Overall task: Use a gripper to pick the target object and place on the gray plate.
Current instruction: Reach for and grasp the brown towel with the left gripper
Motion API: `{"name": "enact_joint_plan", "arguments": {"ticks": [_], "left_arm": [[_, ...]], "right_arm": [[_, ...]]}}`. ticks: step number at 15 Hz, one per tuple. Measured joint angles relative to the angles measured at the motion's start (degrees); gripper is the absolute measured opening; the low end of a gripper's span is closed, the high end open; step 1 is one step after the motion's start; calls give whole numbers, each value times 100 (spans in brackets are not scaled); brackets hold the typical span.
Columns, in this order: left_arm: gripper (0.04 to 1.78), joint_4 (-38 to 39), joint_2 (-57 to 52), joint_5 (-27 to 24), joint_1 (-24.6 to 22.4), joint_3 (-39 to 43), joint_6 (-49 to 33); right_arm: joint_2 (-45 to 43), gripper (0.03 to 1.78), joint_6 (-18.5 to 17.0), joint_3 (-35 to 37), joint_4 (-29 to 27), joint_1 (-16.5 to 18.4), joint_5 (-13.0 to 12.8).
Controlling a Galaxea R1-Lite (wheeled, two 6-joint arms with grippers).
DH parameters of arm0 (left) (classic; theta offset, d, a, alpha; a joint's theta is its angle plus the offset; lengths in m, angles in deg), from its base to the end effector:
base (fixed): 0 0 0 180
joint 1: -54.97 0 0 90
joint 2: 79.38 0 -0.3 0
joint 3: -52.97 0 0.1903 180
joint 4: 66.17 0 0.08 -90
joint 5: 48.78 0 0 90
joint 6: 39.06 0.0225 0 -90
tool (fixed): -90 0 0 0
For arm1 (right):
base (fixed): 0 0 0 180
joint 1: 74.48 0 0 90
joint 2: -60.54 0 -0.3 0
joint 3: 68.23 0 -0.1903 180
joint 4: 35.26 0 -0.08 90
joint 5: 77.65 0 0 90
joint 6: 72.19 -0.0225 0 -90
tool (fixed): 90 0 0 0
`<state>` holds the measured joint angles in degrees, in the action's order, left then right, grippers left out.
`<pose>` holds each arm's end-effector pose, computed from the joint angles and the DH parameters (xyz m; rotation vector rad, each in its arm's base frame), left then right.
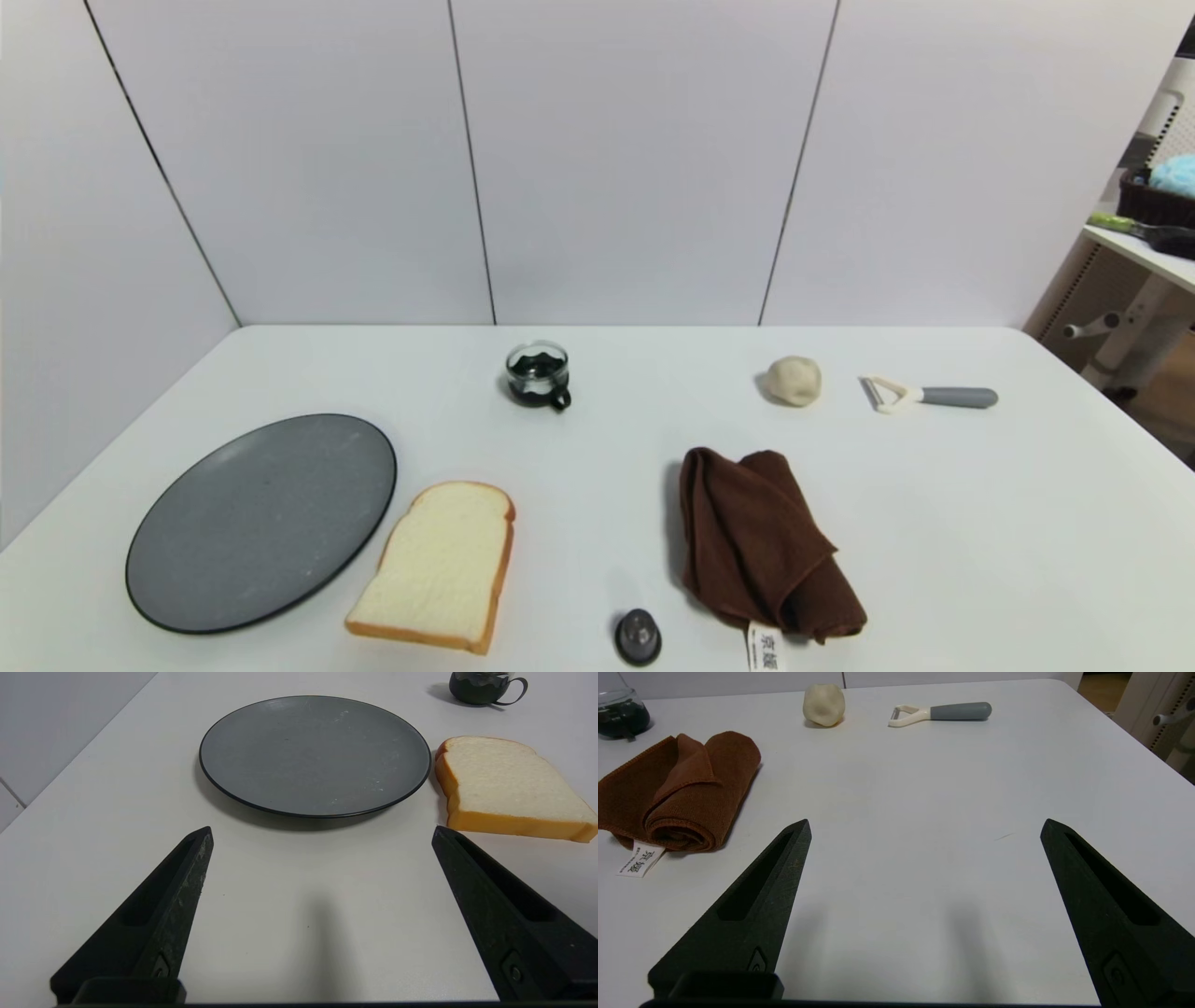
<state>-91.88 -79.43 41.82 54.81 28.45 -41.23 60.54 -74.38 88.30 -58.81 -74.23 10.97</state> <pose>-0.0245 0.0002 0.0768 -0.0378 0.0196 0.0136 -0.0230 -0.0004 0.0756 0.0382 0.0009 -0.0285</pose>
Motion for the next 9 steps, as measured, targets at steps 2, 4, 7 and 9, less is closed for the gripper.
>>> {"name": "enact_joint_plan", "arguments": {"ticks": [2, 4, 7, 9], "left_arm": [[169, -2, 0, -2, 0, 0, 0], [169, -2, 0, 0, 0, 0, 0], [169, 0, 0, -2, 0, 0, 0], [169, -2, 0, 0, 0, 0, -2]], "right_arm": [[0, 170, 0, 0, 0, 2, 1], [0, 170, 0, 0, 2, 2, 6], [0, 170, 0, 0, 0, 2, 0], [0, 170, -1, 0, 0, 2, 4]]}}
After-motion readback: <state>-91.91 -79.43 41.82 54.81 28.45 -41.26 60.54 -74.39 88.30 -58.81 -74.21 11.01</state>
